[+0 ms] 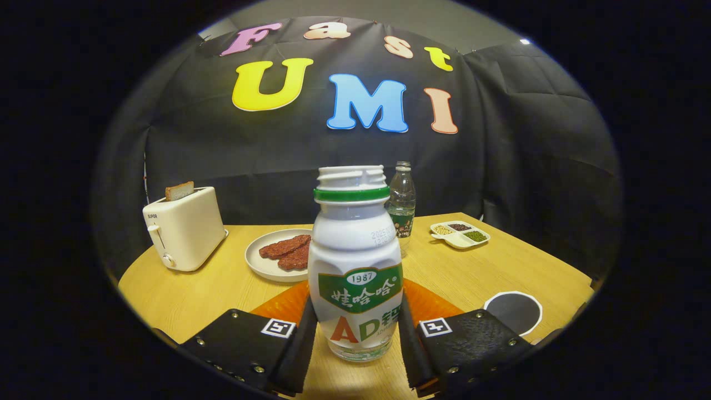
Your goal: Take the bottle from table, then pour the juice into the cup, finally place the bottle on the coaster
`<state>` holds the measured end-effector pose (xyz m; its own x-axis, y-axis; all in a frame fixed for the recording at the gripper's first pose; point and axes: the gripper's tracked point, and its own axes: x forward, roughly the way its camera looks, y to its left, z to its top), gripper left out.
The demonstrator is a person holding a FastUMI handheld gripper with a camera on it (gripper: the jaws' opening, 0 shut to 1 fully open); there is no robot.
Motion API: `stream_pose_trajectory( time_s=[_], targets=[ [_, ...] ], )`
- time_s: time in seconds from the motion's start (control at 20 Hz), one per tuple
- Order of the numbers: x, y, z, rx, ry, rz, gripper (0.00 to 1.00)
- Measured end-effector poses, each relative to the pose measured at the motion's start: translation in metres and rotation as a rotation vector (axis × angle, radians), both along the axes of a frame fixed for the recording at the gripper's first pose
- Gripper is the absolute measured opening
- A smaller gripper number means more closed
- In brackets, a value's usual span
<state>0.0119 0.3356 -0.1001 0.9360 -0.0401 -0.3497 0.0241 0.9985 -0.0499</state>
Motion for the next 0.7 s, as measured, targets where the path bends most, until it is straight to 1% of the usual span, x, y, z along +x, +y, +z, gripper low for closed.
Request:
stream_pose_trajectory(
  time_s=[0.35,0.7],
  targets=[
    [0.022,-0.001,-0.008,0.016,-0.013,0.013,0.67],
    [0.031,-0.001,-0.015,0.007,-0.012,0.026,0.67]
  ],
)
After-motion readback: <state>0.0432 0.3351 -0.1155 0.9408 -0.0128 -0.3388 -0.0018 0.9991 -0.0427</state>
